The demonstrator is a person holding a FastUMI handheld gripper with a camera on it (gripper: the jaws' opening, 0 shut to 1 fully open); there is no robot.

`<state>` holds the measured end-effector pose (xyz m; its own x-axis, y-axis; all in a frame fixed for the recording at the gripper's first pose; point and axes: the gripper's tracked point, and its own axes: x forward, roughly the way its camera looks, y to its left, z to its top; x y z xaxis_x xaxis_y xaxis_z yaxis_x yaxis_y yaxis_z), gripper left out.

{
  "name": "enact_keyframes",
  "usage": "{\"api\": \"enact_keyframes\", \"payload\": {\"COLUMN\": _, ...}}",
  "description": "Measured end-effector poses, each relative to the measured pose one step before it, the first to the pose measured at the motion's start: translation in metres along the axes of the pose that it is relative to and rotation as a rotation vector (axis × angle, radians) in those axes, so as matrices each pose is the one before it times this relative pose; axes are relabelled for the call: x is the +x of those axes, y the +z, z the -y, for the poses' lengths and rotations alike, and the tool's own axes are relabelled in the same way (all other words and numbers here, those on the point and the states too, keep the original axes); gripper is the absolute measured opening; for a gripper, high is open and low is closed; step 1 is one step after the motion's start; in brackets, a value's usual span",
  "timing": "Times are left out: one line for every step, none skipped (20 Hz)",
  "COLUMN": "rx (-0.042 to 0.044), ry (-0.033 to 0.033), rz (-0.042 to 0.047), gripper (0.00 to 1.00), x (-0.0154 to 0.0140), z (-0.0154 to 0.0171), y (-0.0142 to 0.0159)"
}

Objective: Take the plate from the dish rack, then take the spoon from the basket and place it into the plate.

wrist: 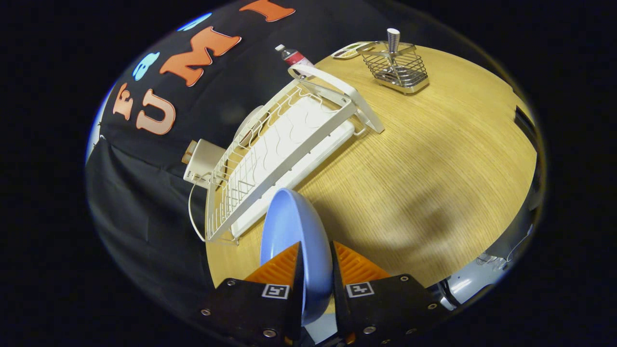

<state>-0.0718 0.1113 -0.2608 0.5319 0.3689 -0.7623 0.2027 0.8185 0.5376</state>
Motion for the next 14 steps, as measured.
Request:
{"api": "enact_keyframes", "payload": {"rx": -0.00524, "ry": -0.01159, "rz": 0.00601, "gripper": 0.31, "x": -0.00317, "z": 0.00452, "y": 0.00326}}
{"api": "enact_keyframes", "payload": {"rx": 0.00007, "ry": -0.00499, "rz": 0.00677, "gripper": 0.34, "x": -0.00325, "z": 0.00279, "y": 0.00394}}
{"api": "enact_keyframes", "payload": {"rx": 0.00178, "ry": 0.00098, "rz": 0.00584, "gripper": 0.34, "x": -0.00339, "z": 0.00183, "y": 0.00495}}
{"api": "enact_keyframes", "payload": {"rx": -0.00498, "ry": -0.00984, "rz": 0.01160, "gripper": 0.34, "x": -0.00492, "z": 0.00396, "y": 0.00492}}
{"api": "enact_keyframes", "payload": {"rx": -0.01780, "ry": -0.01652, "rz": 0.01486, "gripper": 0.34, "x": -0.00326, "z": 0.00549, "y": 0.00720}}
{"api": "enact_keyframes", "payload": {"rx": -0.02256, "ry": -0.01821, "rz": 0.01597, "gripper": 0.34, "x": -0.00308, "z": 0.00581, "y": 0.00615}}
{"api": "enact_keyframes", "payload": {"rx": -0.01982, "ry": -0.01397, "rz": 0.01463, "gripper": 0.37, "x": -0.00426, "z": 0.00525, "y": 0.00638}}
{"api": "enact_keyframes", "payload": {"rx": -0.01469, "ry": -0.00935, "rz": 0.01495, "gripper": 0.46, "x": -0.00321, "z": 0.00303, "y": 0.00715}}
{"api": "enact_keyframes", "payload": {"rx": -0.01414, "ry": -0.00844, "rz": 0.01084, "gripper": 0.55, "x": -0.00308, "z": 0.00427, "y": 0.00791}}
{"api": "enact_keyframes", "payload": {"rx": -0.01348, "ry": -0.01378, "rz": 0.01733, "gripper": 0.64, "x": -0.00436, "z": 0.00492, "y": 0.00715}}
{"api": "enact_keyframes", "payload": {"rx": -0.01760, "ry": -0.01298, "rz": 0.01744, "gripper": 0.71, "x": -0.00231, "z": 0.00458, "y": 0.00863}}
{"api": "enact_keyframes", "payload": {"rx": -0.01978, "ry": -0.01628, "rz": 0.01652, "gripper": 0.79, "x": -0.00299, "z": 0.00500, "y": 0.00747}}
{"api": "enact_keyframes", "payload": {"rx": -0.01956, "ry": -0.01155, "rz": 0.01966, "gripper": 0.85, "x": -0.00234, "z": 0.00442, "y": 0.00989}}
{"api": "enact_keyframes", "payload": {"rx": -0.01927, "ry": -0.00589, "rz": 0.01695, "gripper": 0.93, "x": -0.00222, "z": 0.00328, "y": 0.00778}}
